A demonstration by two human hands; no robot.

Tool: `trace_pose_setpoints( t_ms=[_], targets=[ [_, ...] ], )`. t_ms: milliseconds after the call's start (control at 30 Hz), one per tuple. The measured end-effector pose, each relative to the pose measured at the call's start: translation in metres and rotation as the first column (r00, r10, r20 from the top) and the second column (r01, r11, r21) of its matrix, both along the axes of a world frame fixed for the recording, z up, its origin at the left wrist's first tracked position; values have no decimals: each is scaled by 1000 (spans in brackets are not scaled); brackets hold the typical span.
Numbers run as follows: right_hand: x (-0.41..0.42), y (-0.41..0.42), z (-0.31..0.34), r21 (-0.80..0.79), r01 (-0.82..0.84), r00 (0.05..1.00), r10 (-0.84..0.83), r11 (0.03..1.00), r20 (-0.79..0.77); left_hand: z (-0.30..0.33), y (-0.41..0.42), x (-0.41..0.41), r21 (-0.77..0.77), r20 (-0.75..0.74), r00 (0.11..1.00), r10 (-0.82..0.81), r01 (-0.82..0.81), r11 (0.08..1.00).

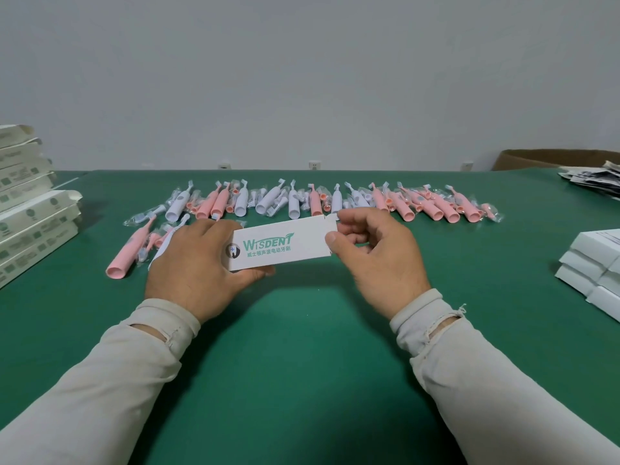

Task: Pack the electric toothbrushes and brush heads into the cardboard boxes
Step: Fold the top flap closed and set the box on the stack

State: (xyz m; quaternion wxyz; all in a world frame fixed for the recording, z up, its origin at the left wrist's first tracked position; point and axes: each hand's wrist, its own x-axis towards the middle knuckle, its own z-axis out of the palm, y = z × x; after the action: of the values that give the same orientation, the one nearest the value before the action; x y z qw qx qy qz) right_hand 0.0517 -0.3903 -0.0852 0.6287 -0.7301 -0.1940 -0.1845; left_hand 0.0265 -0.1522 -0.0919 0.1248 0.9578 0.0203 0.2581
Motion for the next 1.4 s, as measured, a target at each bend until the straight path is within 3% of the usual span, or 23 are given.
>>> trace_pose_setpoints(
  t_ms=[233,567,733,833,967,1133,1267,1333,1400],
  targets=[
    [5,-4,-1,51,-2,994,7,999,-112,2,-2,-2,16,-9,1000,7,-7,1000],
    [4,5,-11,98,-92,986,104,991,-129,2,-7,-4,44,-17,1000,16,-15,999],
    [16,-5,-11,354,163,932,-26,921,-361,-13,-27,-2,-1,48,975,-216,216,976],
    [6,2,-9,441,173,846,96,881,-524,-12,-43,-3,-105,76,964,-256,263,959],
    [-29,28,-13,318,58,801,146,946,-581,-4,-73,-15,-188,109,923,-370,384,904],
    [-21,-38,21,203,336,850,-203,920,-487,6,-109,-24,-101,195,856,-478,503,859],
    [17,-163,68,-49,608,701,-565,792,-436,-7,-128,-26,-236,173,839,-516,544,806],
    [31,-221,81,-157,649,608,-632,744,-480,-18,-129,-26,-233,118,825,-553,565,792],
    [42,-264,84,-231,626,574,-640,745,-511,-22,-122,-24,-235,119,823,-556,567,789]
  ],
)
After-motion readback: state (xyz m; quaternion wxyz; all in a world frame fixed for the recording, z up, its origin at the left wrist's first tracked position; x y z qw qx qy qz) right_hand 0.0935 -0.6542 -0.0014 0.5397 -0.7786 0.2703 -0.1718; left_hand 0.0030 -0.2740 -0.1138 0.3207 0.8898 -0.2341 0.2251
